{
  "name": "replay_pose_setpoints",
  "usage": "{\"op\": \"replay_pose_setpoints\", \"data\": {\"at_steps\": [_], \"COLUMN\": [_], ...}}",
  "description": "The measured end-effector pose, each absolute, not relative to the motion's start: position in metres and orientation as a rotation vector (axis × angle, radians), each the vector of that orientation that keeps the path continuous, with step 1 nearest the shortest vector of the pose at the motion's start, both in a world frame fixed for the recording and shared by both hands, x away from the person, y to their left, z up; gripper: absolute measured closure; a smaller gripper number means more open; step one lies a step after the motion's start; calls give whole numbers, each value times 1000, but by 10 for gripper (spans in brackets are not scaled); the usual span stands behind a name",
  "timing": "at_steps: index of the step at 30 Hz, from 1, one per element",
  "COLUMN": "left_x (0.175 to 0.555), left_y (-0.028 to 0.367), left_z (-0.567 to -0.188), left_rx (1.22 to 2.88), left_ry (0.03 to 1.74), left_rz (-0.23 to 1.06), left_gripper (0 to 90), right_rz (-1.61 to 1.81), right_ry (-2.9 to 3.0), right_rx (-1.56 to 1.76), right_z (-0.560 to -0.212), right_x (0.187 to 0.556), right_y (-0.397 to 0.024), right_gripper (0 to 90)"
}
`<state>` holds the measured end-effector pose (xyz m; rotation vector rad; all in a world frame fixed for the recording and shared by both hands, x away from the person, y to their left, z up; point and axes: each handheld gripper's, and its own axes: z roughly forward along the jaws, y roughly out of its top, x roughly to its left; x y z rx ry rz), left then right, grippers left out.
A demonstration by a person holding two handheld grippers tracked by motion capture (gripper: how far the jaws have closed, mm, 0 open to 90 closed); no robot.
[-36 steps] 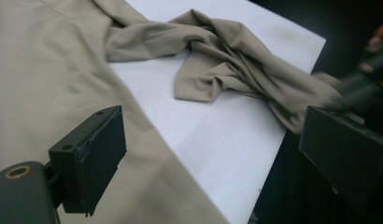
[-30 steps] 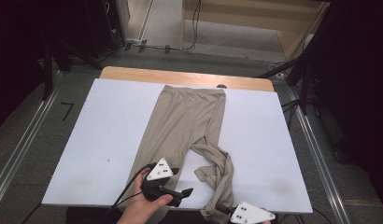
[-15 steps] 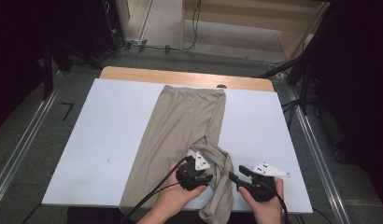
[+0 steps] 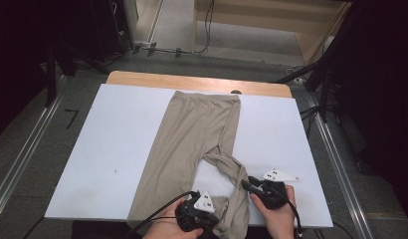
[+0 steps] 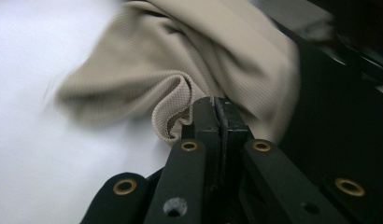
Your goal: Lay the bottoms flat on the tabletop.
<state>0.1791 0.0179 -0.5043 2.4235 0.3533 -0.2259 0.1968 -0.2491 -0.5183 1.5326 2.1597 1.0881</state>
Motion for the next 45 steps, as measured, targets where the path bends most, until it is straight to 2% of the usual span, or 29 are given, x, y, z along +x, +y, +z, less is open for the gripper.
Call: {"op": "replay_pose_setpoints", "data": {"at_steps": [2, 3, 5, 6, 11, 16, 19, 21, 22, 23, 24, 26, 27, 32, 41, 45], "left_x": [179, 181, 191, 198, 231, 251, 257, 260, 259, 258, 258, 261, 262, 257, 252, 252], "left_y": [19, 19, 17, 15, -8, -41, -56, -65, -68, -70, -71, -68, -65, -49, -7, 0], "left_z": [-501, -498, -492, -489, -487, -498, -503, -509, -512, -512, -511, -510, -509, -507, -503, -506], "left_rx": [2393, 2363, 2299, 2277, 2194, 2209, 2199, 2261, 2267, 2275, 2283, 2290, 2298, 2301, 2281, 2288], "left_ry": [357, 385, 443, 469, 633, 714, 736, 737, 736, 746, 761, 756, 749, 713, 674, 675], "left_rz": [-224, -194, -135, -109, -32, 79, 93, 134, 174, 228, 261, 211, 186, 107, 44, 37], "left_gripper": [825, 751, 627, 593, 560, 483, 479, 487, 526, 582, 690, 853, 894, 900, 900, 900], "right_rz": [1104, 1113, 1111, 1124, 1167, 1188, 1202, 1206, 1211, 1211, 1211, 1217, 1220, 1205, 1117, 1143], "right_ry": [2172, 2180, 2174, 2168, 2109, 2130, 2149, 2157, 2160, 2163, 2165, 2158, 2153, 2155, 2122, 2118], "right_rx": [1527, 1515, 1506, 1503, 1533, 1529, 1514, 1514, 1510, 1507, 1504, 1503, 1508, 1493, 1543, 1540], "right_z": [-518, -518, -516, -515, -509, -513, -515, -516, -516, -517, -517, -516, -515, -512, -515, -513], "right_x": [195, 195, 193, 193, 188, 188, 187, 186, 186, 186, 186, 185, 185, 178, 166, 178], "right_y": [-252, -253, -255, -257, -271, -275, -275, -275, -275, -275, -276, -277, -278, -284, -309, -305], "right_gripper": [769, 804, 837, 845, 852, 851, 851, 851, 851, 851, 851, 851, 851, 845, 840, 774]}}
